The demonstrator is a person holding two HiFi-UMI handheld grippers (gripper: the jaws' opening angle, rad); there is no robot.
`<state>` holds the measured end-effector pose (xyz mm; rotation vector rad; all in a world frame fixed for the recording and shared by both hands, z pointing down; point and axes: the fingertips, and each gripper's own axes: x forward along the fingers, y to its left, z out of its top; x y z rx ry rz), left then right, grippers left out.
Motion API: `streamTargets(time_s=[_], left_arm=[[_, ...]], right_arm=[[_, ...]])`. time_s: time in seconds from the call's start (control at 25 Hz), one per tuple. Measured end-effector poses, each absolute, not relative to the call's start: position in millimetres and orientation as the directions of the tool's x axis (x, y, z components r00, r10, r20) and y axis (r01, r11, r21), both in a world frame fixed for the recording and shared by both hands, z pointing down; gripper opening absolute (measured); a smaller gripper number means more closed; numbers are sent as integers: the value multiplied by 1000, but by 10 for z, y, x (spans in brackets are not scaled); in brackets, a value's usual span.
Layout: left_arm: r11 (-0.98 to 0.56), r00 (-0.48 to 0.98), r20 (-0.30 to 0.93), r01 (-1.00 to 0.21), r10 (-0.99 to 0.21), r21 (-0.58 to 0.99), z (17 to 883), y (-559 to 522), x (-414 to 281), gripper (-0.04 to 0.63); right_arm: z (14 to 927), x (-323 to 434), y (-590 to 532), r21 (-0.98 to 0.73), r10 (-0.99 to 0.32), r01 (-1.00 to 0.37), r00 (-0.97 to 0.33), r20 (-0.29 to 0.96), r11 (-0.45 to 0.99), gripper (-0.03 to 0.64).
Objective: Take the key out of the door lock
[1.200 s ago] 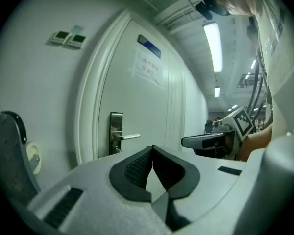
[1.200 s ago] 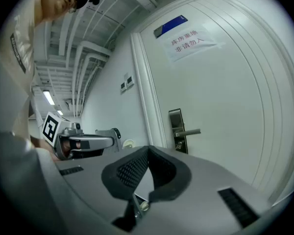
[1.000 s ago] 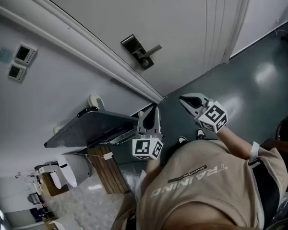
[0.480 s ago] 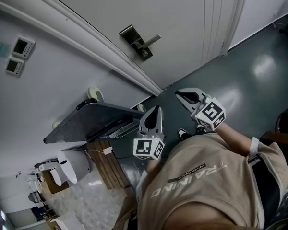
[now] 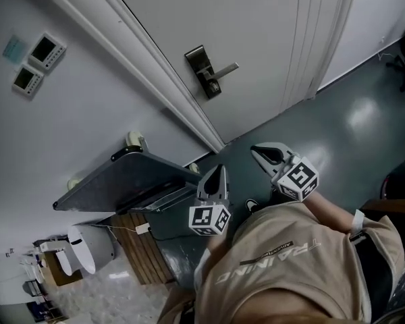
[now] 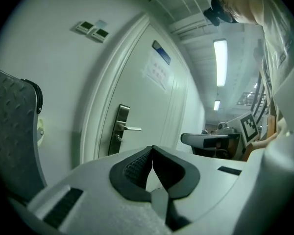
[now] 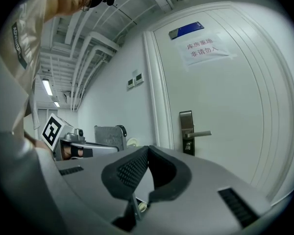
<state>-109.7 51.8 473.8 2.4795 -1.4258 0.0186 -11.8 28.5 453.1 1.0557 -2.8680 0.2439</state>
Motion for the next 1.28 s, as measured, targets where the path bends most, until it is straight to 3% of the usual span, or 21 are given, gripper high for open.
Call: streamTargets(time_s=[0.4,1.28], left_arm=[[-501,558,197,-821,-806,274,4977,434,-1117,9],[-468,486,215,-874,-847,132,4718,-1024,-1079,9]], right_arm=[[4757,-117,265,-168,-667,-688,-726,167,706,14],[4852,-320,-1265,-179,-516,-527,-850,105,831,14]])
